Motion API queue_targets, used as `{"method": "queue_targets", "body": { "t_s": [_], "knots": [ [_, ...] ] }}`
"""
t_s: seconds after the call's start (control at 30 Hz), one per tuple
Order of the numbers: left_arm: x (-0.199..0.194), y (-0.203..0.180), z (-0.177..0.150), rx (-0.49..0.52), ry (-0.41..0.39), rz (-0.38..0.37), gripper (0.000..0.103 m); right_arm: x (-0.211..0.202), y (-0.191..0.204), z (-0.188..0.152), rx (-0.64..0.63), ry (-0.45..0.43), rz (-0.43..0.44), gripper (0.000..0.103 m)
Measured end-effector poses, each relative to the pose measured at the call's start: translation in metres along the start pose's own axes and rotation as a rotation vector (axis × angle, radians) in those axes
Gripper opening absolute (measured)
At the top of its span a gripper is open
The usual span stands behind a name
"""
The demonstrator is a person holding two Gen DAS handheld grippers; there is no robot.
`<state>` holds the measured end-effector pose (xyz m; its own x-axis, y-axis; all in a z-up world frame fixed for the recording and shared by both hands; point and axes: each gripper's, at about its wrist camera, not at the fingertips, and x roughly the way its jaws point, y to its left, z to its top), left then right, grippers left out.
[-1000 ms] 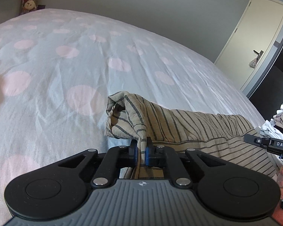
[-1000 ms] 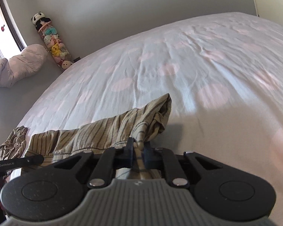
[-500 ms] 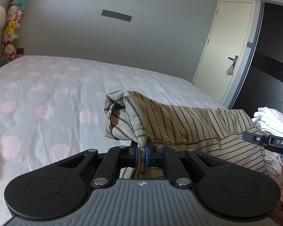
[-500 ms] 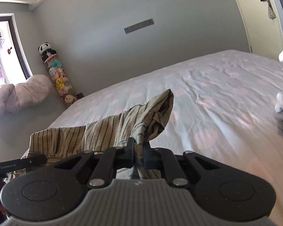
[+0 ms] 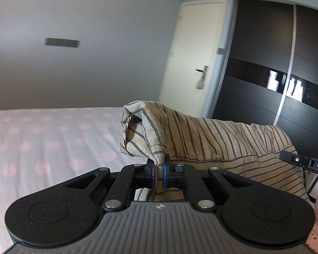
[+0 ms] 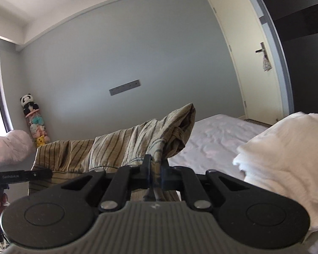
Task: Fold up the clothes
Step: 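Lift the folded shirt with both grippers and carry it onto the clothes stack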
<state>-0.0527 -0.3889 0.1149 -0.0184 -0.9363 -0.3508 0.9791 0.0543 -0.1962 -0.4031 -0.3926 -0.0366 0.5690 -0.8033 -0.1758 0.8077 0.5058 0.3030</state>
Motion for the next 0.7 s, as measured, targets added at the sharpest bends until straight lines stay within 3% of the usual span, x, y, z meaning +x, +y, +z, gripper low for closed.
{"method": "queue_targets", "body": {
  "t_s": [0.3,0.7],
  "knots": [
    [0.099,-0.101,0.061,0.172,0.046,-0.158,0.005,-0.053,-0.056,0.044,0.031,-0.084,-0.205,0.01],
    [0.229,-0.248,0.103,0.478,0.092,-0.348,0.005,-0.08,-0.127,0.056,0.172,-0.179,-0.492,0.01]
  ]
}}
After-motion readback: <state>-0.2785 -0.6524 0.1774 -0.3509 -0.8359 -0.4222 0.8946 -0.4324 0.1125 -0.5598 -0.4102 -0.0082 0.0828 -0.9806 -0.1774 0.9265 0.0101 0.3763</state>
